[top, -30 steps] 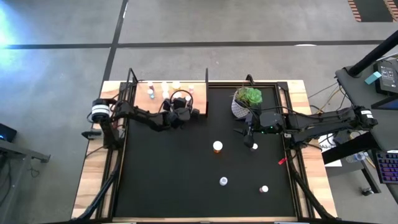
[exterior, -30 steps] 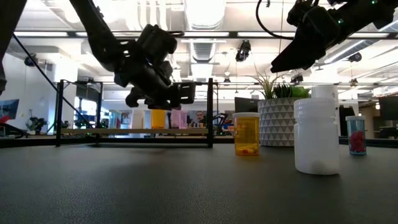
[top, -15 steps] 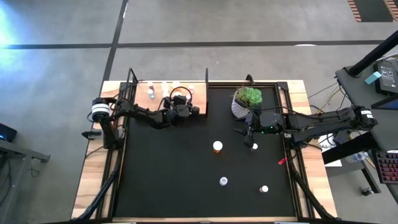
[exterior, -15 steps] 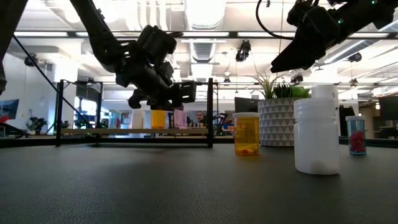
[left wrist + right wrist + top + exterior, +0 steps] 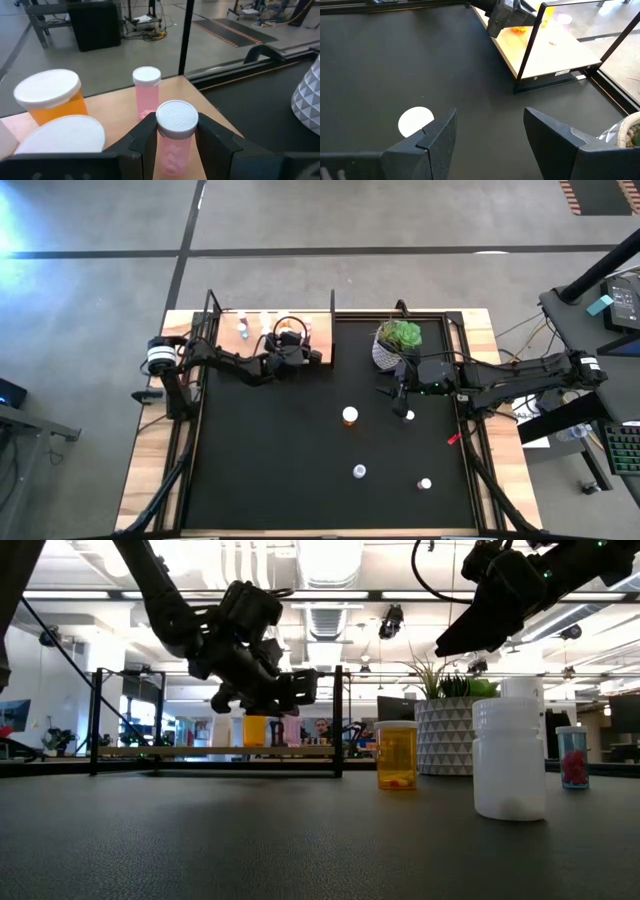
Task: Pick and place medicine bottles onto shelf by color
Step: Put the bottom left pink pill bottle on the shelf aligned with the other pink pill bottle, then put the white pill bottle on the shelf aligned with the other white pill bottles, then put the orange pill bottle on the shelf aligned with the other orange pill bottles
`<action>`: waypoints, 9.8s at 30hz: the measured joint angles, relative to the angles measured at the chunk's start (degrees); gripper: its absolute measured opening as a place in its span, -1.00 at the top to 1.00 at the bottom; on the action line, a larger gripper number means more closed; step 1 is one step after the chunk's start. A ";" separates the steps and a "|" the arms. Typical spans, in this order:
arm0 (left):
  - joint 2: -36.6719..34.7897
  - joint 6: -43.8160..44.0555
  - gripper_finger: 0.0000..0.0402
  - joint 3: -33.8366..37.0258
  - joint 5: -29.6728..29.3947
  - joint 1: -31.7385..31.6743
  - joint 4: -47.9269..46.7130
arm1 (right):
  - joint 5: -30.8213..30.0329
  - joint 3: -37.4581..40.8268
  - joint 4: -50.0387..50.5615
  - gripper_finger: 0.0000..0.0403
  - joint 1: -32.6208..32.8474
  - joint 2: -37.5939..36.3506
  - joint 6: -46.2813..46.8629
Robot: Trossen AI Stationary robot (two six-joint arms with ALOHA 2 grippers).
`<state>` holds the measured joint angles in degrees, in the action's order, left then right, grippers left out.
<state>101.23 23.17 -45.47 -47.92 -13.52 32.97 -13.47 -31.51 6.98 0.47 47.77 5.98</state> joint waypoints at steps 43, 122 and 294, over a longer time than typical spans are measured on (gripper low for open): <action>3.35 -4.73 0.11 -0.35 0.11 -1.99 4.98 | 0.00 0.00 -0.02 -0.10 0.00 0.00 0.00; 26.55 -23.53 -0.38 -18.60 36.94 36.83 28.77 | 0.02 0.00 -0.02 -0.10 0.02 0.02 0.00; 9.09 -20.56 -0.03 5.94 18.27 24.17 30.18 | 0.00 0.02 -0.02 -0.10 0.02 0.02 0.00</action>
<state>110.32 2.61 -39.54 -29.65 10.66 63.16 -13.47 -31.49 6.96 0.49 47.79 5.98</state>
